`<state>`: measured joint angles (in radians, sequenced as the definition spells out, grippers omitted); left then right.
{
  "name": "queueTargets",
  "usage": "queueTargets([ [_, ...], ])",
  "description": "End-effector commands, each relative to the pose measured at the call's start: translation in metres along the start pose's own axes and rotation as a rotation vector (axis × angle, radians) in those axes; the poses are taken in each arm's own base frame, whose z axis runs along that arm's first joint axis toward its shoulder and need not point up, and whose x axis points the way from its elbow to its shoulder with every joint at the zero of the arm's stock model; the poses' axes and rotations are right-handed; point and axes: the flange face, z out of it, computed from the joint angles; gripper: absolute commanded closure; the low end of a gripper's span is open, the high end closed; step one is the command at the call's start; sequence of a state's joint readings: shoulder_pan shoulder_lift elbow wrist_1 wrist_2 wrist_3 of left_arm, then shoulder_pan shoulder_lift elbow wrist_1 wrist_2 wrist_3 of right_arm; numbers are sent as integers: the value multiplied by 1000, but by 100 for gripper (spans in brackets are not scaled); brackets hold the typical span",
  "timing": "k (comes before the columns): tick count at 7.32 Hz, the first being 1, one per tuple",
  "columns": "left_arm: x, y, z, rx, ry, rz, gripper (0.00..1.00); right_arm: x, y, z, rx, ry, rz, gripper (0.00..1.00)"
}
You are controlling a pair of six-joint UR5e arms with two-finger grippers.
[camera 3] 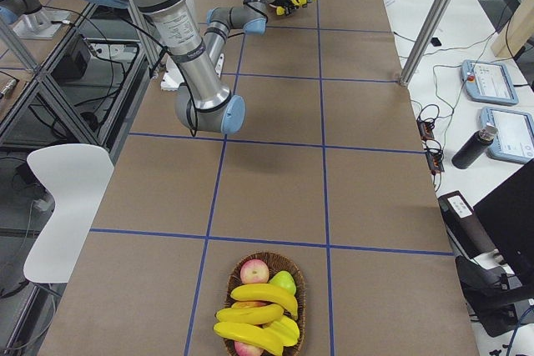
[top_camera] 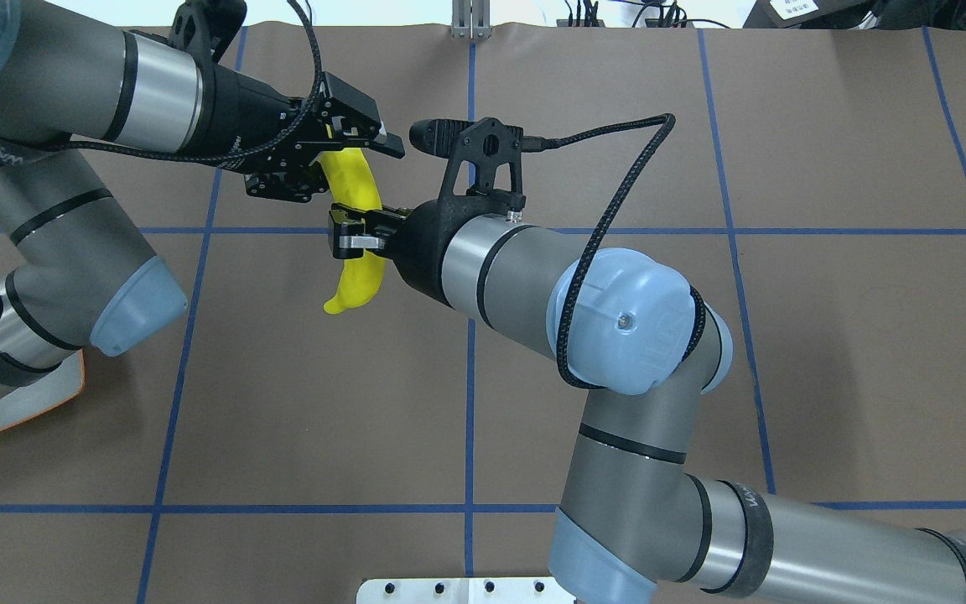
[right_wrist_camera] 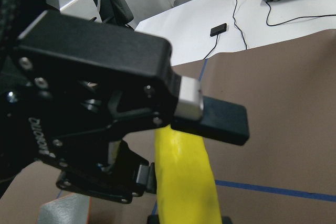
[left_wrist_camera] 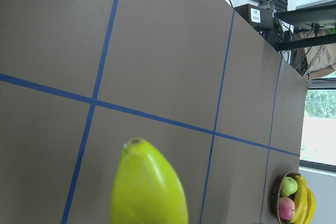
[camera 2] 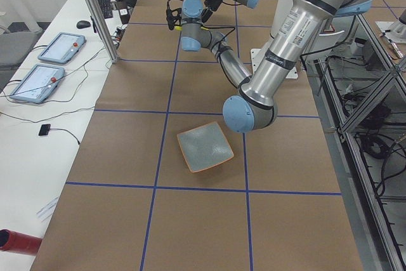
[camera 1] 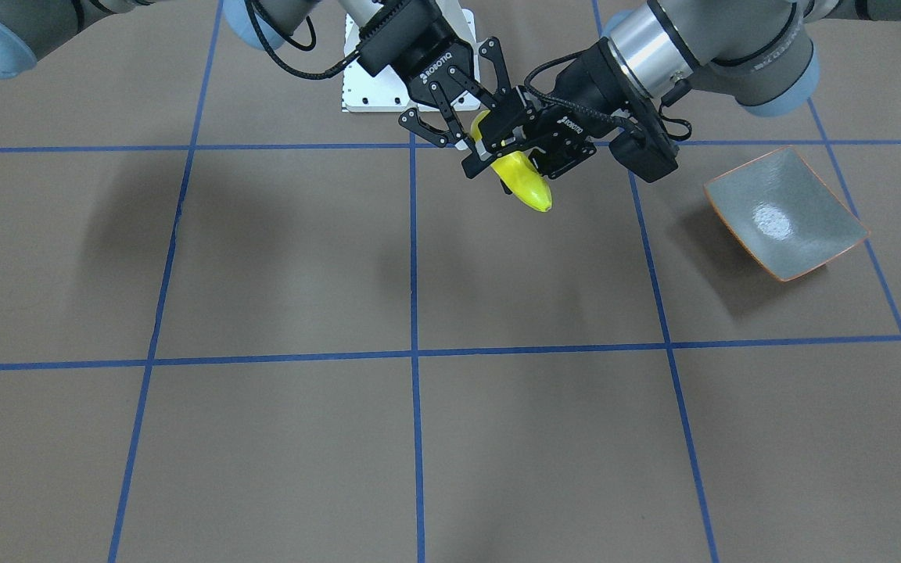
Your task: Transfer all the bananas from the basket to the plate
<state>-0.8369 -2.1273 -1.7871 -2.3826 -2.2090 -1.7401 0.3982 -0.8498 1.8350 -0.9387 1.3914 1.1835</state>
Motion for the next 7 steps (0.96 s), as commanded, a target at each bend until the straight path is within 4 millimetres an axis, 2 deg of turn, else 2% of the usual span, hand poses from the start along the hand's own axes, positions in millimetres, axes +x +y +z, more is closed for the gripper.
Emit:
queueTargets([
  [1,-6,-3,1,2,2,0,100,0,0,-4,10,-26,3,100],
  [2,-7,-3,1,2,0,-1,100,-1,-2,-6,21,-49,13,84],
  [3,-7,-3,1,2,0,-4,100,0,-4,-7,24,-49,15,2],
  [4,-7,-3,0,3,3,-13,100,9,-14,-12,30,-35,10,0],
  [6,-6,-5,-6,12,8,-27,100,46,-20,-15,-12,6,4,0],
  [7,-9,-6,-11,16,8,-29,100,81,-27,-16,-9,65,-3,0],
])
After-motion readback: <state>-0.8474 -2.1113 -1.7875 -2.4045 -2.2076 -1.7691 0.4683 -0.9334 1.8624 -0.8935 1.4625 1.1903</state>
